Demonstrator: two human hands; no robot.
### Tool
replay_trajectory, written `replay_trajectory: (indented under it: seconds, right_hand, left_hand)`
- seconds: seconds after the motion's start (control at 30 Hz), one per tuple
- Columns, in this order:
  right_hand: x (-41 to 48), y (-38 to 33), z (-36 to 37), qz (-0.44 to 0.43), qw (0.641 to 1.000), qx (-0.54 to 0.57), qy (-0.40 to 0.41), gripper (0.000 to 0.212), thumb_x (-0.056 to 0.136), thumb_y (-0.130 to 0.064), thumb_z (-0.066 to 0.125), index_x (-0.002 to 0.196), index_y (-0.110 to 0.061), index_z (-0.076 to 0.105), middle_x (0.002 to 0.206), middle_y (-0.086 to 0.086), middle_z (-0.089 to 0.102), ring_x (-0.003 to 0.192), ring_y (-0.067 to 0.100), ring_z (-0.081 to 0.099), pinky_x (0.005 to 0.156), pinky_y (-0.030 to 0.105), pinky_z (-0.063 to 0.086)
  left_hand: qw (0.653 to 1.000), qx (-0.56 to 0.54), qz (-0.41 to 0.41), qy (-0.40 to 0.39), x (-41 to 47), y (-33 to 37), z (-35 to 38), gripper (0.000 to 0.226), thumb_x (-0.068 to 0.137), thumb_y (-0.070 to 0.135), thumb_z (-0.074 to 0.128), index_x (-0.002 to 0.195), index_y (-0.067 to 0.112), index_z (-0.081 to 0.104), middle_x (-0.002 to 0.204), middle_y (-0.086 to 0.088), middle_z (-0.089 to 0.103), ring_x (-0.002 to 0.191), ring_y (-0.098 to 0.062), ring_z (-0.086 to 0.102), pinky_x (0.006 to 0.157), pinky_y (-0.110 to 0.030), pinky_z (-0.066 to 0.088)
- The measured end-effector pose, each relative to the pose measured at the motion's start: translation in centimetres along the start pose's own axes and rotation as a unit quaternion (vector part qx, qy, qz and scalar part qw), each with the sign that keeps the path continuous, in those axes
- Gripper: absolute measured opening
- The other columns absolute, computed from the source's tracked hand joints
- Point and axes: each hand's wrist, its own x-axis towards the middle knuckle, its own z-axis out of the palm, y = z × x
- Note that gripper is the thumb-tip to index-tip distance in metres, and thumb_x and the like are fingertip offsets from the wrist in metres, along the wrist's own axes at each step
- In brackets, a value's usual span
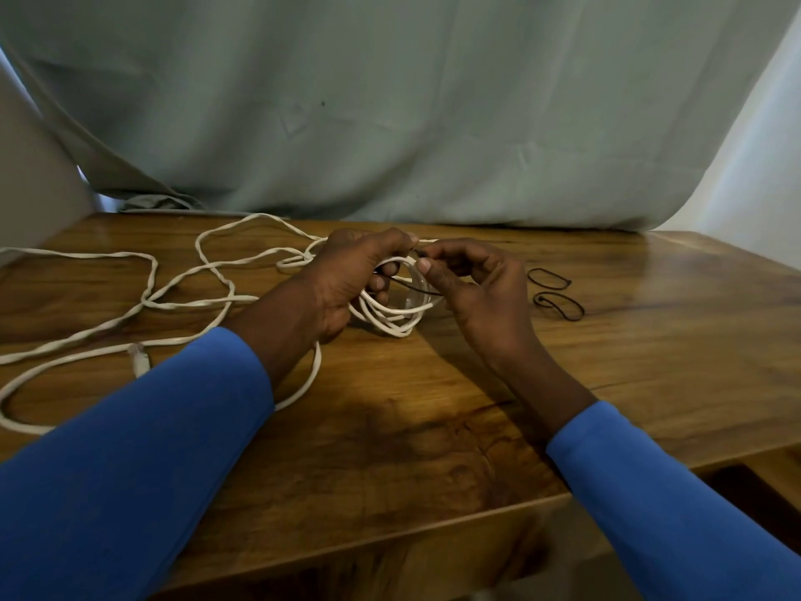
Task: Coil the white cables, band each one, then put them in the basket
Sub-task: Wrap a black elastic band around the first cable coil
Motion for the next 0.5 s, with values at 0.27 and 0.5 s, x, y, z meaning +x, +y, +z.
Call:
replay_trajectory:
  seconds: [0.27,0.5]
  right_hand:
    - [0.08,-0.08,-0.24,0.004,1.000,0.011,0.004,0.012,0.085,-0.004,0.080,0.095,-0.010,0.078,0.092,0.004,0.079,0.082,0.013,0.072,0.070,0.027,0.054]
    - [-0.16,-0.41,-0.07,-0.044,0.998,-0.041,0.006,0.011,0.085,-0.006,0.080,0.096,-0.007,0.078,0.090,0.001,0.078,0.082,0.015,0.073,0.075,0.031,0.057]
  left_hand:
    - [0.998,0.024,0.023,-0.048,0.24,-0.10,-0.75,0.027,0.091,0.029,0.076,0.066,0.019,0.077,0.061,0.000,0.053,0.042,-0.009,0.042,0.047,-0.021,0.037]
    - [0.997,-0.002,-0.004,-0.075,0.10,0.16,-0.85,0.024,0.096,0.024,0.069,0.075,0.013,0.068,0.061,0.000,0.051,0.040,-0.007,0.041,0.043,-0.019,0.034]
